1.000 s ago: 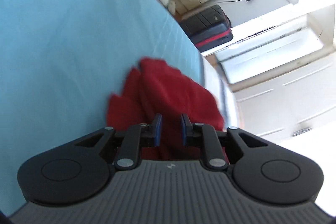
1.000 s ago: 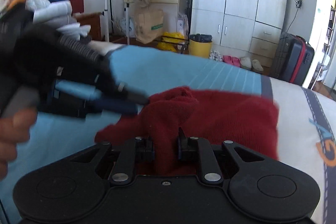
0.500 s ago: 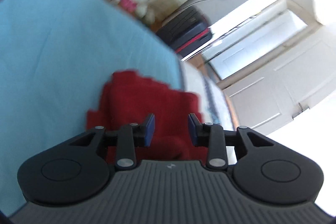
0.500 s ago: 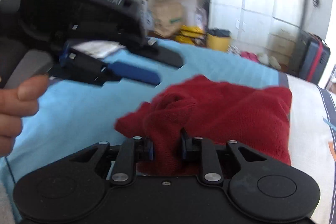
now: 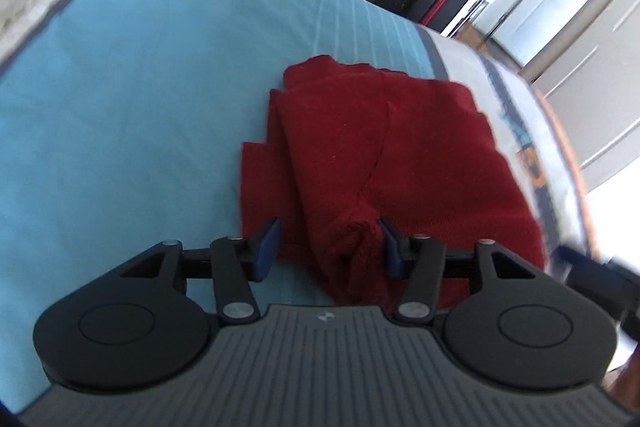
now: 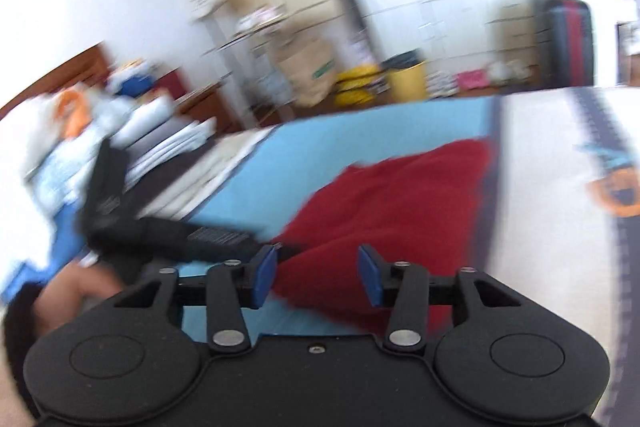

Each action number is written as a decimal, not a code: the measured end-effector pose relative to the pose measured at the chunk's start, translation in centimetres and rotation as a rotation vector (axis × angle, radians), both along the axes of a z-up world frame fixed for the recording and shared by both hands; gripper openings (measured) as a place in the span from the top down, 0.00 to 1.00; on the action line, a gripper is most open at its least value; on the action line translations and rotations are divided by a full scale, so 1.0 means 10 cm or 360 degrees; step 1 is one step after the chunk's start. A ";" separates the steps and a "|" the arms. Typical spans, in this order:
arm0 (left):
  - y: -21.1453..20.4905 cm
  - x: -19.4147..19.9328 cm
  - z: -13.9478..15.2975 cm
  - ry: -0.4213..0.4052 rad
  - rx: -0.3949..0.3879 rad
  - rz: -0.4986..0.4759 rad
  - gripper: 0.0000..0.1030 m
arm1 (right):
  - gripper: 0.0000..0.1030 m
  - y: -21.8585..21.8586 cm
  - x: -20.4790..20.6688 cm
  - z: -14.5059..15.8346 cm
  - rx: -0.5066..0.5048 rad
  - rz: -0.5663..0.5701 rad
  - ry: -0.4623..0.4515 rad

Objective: Fold clothes

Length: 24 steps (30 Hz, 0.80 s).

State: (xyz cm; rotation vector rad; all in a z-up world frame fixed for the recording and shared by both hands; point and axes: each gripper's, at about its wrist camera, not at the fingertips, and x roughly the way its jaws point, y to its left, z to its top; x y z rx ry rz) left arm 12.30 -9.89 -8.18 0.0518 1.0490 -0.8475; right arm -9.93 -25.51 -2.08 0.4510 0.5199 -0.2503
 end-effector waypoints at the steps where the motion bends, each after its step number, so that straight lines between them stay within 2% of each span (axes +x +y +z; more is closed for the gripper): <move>1: 0.00 -0.03 0.01 -0.0036 0.0037 -0.0004 0.38 | 0.48 -0.07 -0.02 -0.02 -0.0007 -0.0057 0.0021; 4: 0.00 -0.06 -0.02 -0.0040 0.0087 -0.0013 0.35 | 0.41 -0.18 -0.01 -0.22 0.0047 -0.0118 0.0063; 7: -0.03 0.02 -0.07 0.0056 0.0057 0.0019 0.35 | 0.41 -0.28 -0.01 -0.41 0.0091 -0.0161 0.0095; 8: -0.04 0.05 -0.11 0.0084 0.0047 0.0030 0.35 | 0.43 -0.24 0.01 -0.46 0.0070 -0.0117 0.0077; 9: -0.05 0.08 -0.14 0.0112 0.0036 0.0042 0.34 | 0.51 -0.19 0.02 -0.50 0.0031 -0.0080 0.0074; 11: -0.05 0.12 -0.18 0.0152 0.0015 0.0053 0.34 | 0.56 -0.07 0.05 -0.55 -0.0119 -0.0047 0.0139; 14: 0.05 0.17 -0.13 0.0152 -0.0105 0.0099 0.34 | 0.57 -0.08 0.06 -0.58 -0.0141 -0.0039 0.0183; 17: 0.40 0.28 0.05 0.0123 -0.0371 0.0307 0.36 | 0.55 -0.13 0.02 -0.60 -0.0115 -0.0037 0.0207; 19: 0.58 0.32 0.11 0.0120 -0.0500 0.0390 0.36 | 0.48 -0.18 0.03 -0.61 -0.0070 -0.0027 0.0236; 22: 0.58 0.37 -0.03 0.0266 -0.0501 0.0356 0.35 | 0.47 -0.23 0.10 -0.73 0.0083 0.0079 0.0411; 24: 0.48 0.38 -0.15 0.0350 -0.0438 0.0307 0.35 | 0.47 -0.25 0.04 -0.66 0.0075 0.0097 0.0354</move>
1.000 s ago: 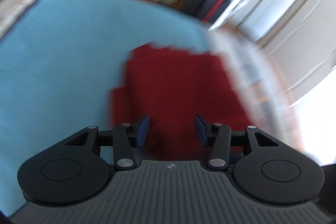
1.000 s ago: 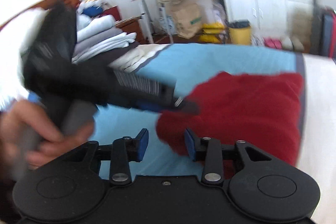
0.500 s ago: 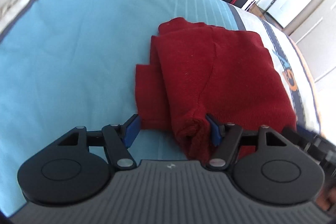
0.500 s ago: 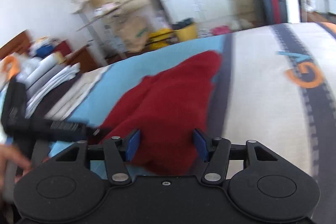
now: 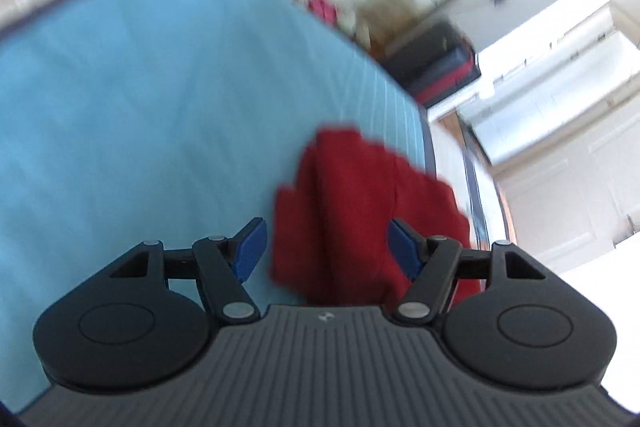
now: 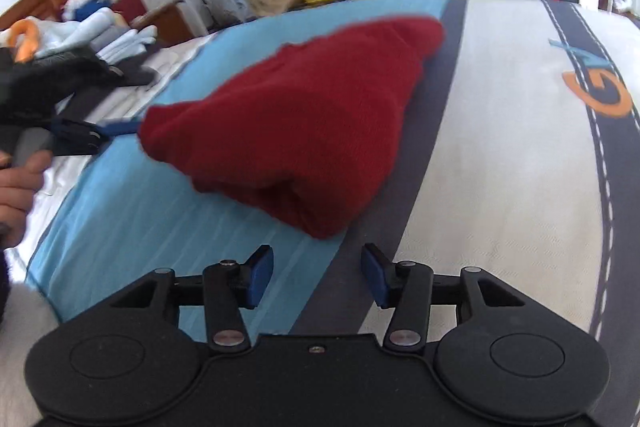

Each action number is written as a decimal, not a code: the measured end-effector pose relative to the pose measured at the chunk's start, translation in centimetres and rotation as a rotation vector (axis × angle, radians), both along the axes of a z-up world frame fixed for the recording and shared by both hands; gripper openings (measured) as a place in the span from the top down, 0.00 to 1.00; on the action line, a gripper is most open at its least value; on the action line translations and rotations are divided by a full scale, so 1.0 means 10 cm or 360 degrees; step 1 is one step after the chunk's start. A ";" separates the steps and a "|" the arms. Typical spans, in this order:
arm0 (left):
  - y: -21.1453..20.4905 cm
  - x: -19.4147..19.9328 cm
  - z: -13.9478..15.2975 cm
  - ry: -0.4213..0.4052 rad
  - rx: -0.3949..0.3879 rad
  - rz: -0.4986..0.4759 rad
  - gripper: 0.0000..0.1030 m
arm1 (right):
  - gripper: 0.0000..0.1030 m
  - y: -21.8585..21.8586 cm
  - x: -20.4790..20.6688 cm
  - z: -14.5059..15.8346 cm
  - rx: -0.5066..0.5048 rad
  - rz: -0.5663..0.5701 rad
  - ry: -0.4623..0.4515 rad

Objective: Fold clothes
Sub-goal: 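Grasp the folded cardigan bundle with both grippers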

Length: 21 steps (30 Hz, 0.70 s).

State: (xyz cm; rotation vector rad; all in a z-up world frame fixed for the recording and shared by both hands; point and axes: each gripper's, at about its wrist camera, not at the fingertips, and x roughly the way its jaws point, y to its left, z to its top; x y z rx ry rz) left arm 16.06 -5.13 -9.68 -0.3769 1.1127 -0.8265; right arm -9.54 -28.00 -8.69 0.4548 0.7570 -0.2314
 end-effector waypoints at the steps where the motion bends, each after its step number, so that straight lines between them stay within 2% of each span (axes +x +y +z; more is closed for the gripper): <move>1: -0.03 0.01 -0.04 0.0034 0.0015 -0.0016 0.35 | 0.45 -0.03 -0.05 0.06 -0.0001 -0.0013 -0.0058; 3: -0.01 0.02 -0.08 0.0080 0.0018 0.0003 0.35 | 0.38 -0.19 -0.15 0.16 0.0102 -0.0072 -0.0182; 7: 0.03 0.06 -0.16 0.0199 -0.0006 0.0045 0.34 | 0.30 -0.56 -0.26 0.12 0.0499 -0.0280 -0.0409; 10: 0.16 0.08 -0.31 0.0459 -0.0203 0.0090 0.32 | 0.29 -0.73 -0.13 -0.10 0.0733 -0.0358 -0.0418; 12: 0.10 0.06 -0.48 0.0622 -0.0200 0.0056 0.25 | 0.26 -0.82 -0.04 -0.24 0.0882 -0.0402 -0.0428; 13: 0.07 0.06 -0.54 0.0672 -0.0201 0.0048 0.25 | 0.19 -0.81 0.01 -0.32 0.0931 -0.0400 -0.0449; 18: -0.13 0.11 -0.67 0.0672 -0.0228 0.0088 0.21 | 0.16 -0.73 0.29 -0.49 0.0953 -0.0382 -0.0435; 21: -0.34 0.14 -0.67 0.0554 -0.0240 0.0073 0.22 | 0.17 -0.69 0.44 -0.46 0.0869 -0.0342 -0.0419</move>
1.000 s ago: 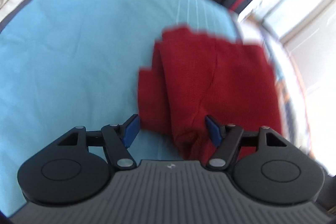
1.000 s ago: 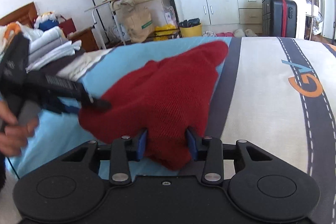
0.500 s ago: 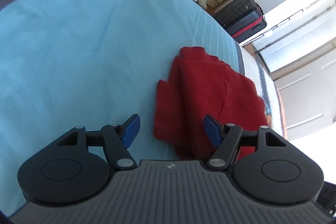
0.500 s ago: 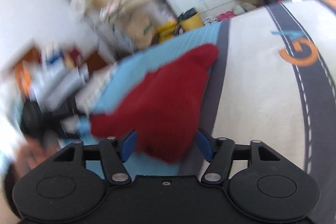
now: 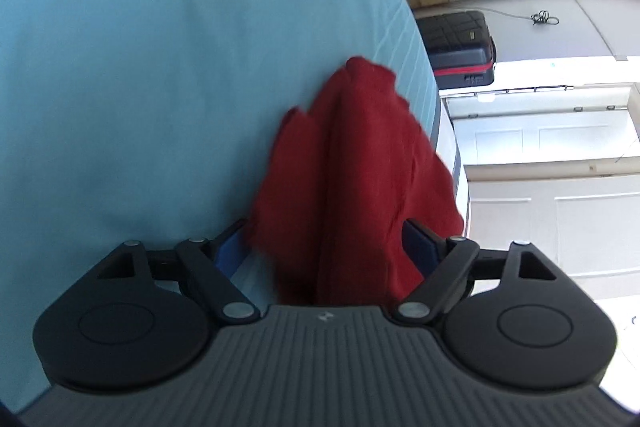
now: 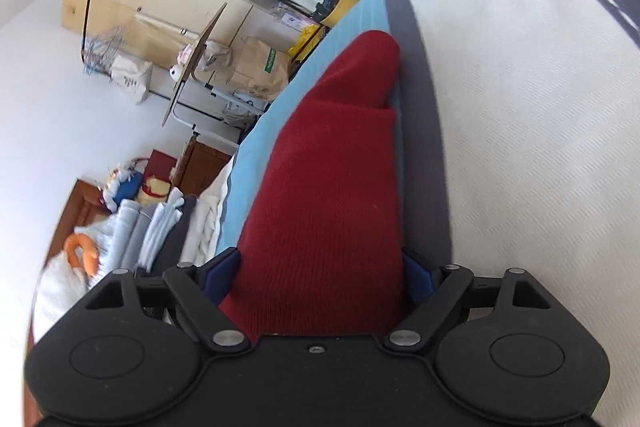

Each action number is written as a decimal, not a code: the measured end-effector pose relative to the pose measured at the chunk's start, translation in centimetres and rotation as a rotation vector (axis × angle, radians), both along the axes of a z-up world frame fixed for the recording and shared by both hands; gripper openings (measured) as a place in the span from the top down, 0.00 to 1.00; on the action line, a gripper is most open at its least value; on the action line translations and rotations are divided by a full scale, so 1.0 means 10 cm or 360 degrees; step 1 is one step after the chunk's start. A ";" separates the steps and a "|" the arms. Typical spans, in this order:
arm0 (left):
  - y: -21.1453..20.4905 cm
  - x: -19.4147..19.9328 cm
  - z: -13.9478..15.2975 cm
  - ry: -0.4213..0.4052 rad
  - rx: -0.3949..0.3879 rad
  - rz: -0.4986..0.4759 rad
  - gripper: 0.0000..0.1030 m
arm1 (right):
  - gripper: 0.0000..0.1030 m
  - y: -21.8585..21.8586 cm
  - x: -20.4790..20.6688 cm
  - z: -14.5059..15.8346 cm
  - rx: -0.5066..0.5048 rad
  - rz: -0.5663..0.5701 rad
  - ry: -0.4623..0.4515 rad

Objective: Fold clothes
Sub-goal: 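Grasp the folded cardigan bundle with both grippers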

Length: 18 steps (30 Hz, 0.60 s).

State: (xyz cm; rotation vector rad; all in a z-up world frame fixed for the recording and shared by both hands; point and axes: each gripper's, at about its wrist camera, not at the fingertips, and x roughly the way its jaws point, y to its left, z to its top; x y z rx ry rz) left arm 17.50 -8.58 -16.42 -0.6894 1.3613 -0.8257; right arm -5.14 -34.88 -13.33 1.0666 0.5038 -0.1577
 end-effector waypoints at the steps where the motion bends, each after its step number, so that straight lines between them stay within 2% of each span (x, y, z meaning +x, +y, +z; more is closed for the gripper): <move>1: -0.08 0.00 0.02 -0.0062 -0.0005 -0.0025 0.25 | 0.26 0.02 0.05 0.03 -0.0063 0.0011 0.0014; 3: -0.26 -0.06 0.10 -0.0254 0.0046 -0.0111 0.53 | 0.38 0.03 0.02 0.10 -0.0168 0.0017 0.0020; 4: -0.33 -0.10 0.14 -0.0346 0.0082 -0.0150 0.58 | 0.43 0.03 -0.04 0.13 -0.0195 0.0014 0.0017; 6: -0.38 -0.18 0.22 -0.0454 0.0122 -0.0187 0.65 | 0.47 0.06 -0.11 0.19 -0.0164 -0.0014 0.0018; 8: -0.36 -0.24 0.34 -0.0486 0.0073 -0.0211 0.67 | 0.48 0.07 -0.19 0.25 -0.0092 -0.0034 0.0014; 11: -0.28 -0.36 0.49 -0.0509 0.0037 -0.0309 0.67 | 0.47 0.09 -0.35 0.32 0.0017 -0.0042 -0.0005; 14: -0.30 -0.40 0.40 -0.0437 0.0141 -0.0420 0.62 | 0.38 0.08 -0.42 0.27 0.0017 -0.0088 0.0095; 15: -0.34 -0.40 0.34 -0.0408 0.0195 -0.0440 0.52 | 0.35 0.10 -0.44 0.24 0.0007 -0.0102 0.0130; 17: -0.38 -0.37 0.27 -0.0324 0.0211 -0.0434 0.43 | 0.29 0.14 -0.48 0.17 0.0001 -0.0130 0.0177; 18: -0.39 -0.35 0.25 -0.0290 0.0198 -0.0428 0.36 | 0.26 0.17 -0.54 0.11 0.0054 -0.0148 0.0125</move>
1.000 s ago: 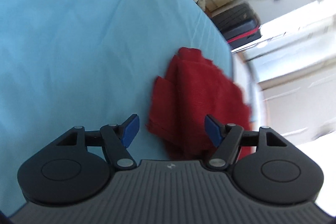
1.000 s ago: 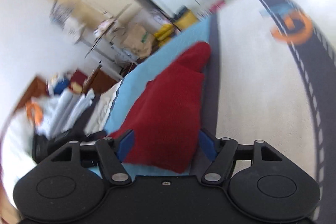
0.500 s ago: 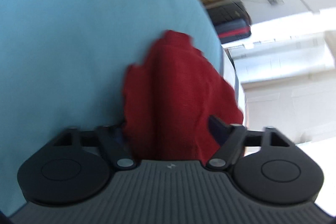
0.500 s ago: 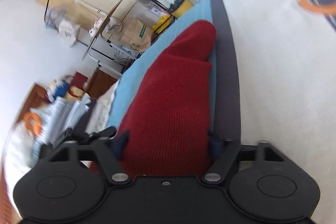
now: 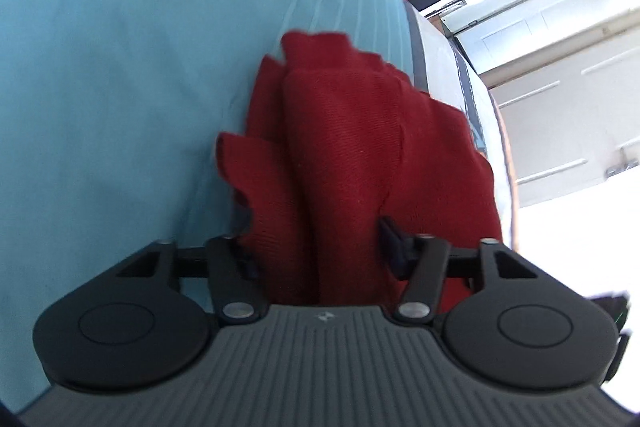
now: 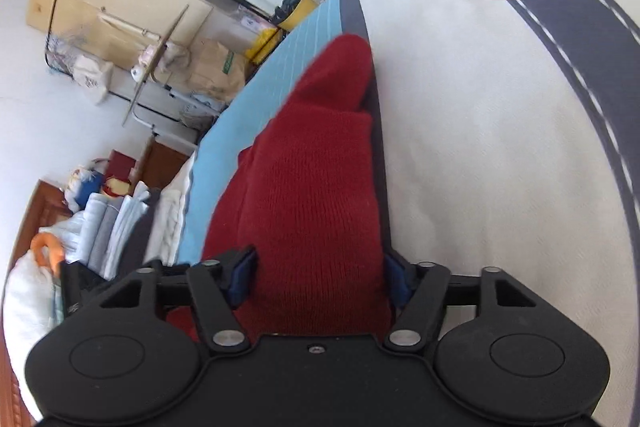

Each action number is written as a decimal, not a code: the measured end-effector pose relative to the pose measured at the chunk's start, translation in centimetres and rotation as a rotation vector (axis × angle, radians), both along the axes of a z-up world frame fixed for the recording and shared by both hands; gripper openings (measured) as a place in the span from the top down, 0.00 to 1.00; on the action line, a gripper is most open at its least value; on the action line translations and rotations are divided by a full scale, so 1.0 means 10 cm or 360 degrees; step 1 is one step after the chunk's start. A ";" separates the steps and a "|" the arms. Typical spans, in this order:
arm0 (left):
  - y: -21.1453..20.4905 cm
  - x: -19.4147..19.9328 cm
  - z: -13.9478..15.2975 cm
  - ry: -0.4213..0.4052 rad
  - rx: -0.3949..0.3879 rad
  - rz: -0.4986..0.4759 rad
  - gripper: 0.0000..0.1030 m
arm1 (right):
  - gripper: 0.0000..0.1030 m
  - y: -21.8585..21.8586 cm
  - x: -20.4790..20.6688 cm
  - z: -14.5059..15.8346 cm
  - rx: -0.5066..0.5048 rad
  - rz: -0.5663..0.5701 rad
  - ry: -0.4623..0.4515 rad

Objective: Fold clothes
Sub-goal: 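Grasp the folded cardigan bundle with both grippers, then lift the folded cardigan with both grippers and carry it toward the clothes stack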

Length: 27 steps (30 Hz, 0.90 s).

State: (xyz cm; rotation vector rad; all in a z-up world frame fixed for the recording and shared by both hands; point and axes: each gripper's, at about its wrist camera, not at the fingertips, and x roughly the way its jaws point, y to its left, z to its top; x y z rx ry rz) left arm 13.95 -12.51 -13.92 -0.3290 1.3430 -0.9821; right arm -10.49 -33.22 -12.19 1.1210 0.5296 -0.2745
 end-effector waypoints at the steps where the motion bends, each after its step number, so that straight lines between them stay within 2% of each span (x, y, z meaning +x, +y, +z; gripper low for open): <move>1: -0.01 0.01 -0.01 0.0019 -0.0018 0.0002 0.32 | 0.23 0.00 -0.06 -0.09 0.0092 -0.0037 -0.0074; 2: -0.02 0.01 -0.02 0.0039 -0.0036 0.0005 0.29 | 0.22 0.01 -0.12 -0.17 0.0184 -0.0073 -0.0147; 3: -0.05 0.01 -0.02 0.0032 -0.0040 -0.0004 0.31 | 0.24 0.01 -0.16 -0.25 0.0252 -0.0104 -0.0208; 4: -0.08 -0.02 -0.01 -0.0023 -0.0026 -0.0015 0.36 | 0.30 0.01 -0.16 -0.30 0.0249 -0.0118 -0.0232; 5: -0.09 -0.07 0.03 -0.0091 -0.0023 -0.0010 0.55 | 0.31 0.02 -0.15 -0.31 0.0222 -0.0119 -0.0239; 6: -0.08 -0.13 0.06 -0.0158 -0.0037 -0.0015 0.62 | 0.37 0.05 -0.11 -0.27 0.0167 -0.0105 -0.0237; 7: -0.08 -0.18 0.12 -0.0229 -0.0040 -0.0023 0.64 | 0.44 0.09 -0.07 -0.21 0.0090 -0.0090 -0.0220; 8: -0.08 -0.21 0.20 -0.0305 -0.0027 -0.0036 0.66 | 0.46 0.13 -0.04 -0.14 0.0008 -0.0069 -0.0208; 12: -0.08 -0.34 0.50 -0.0585 0.0023 -0.0082 0.68 | 0.51 0.24 0.03 0.17 -0.0209 0.0042 -0.0241; 19: 0.49 -0.24 0.89 -0.0611 -0.0096 0.0072 0.68 | 0.52 0.48 0.25 0.66 -0.0434 0.0197 -0.0354; 23: 0.80 -0.16 1.23 -0.0805 -0.0014 0.0178 0.68 | 0.53 0.68 0.56 0.97 -0.0540 0.0350 -0.0410; 27: 1.28 0.03 1.78 -0.0956 0.0034 0.0332 0.68 | 0.53 0.94 1.08 1.45 -0.0685 0.0548 -0.0514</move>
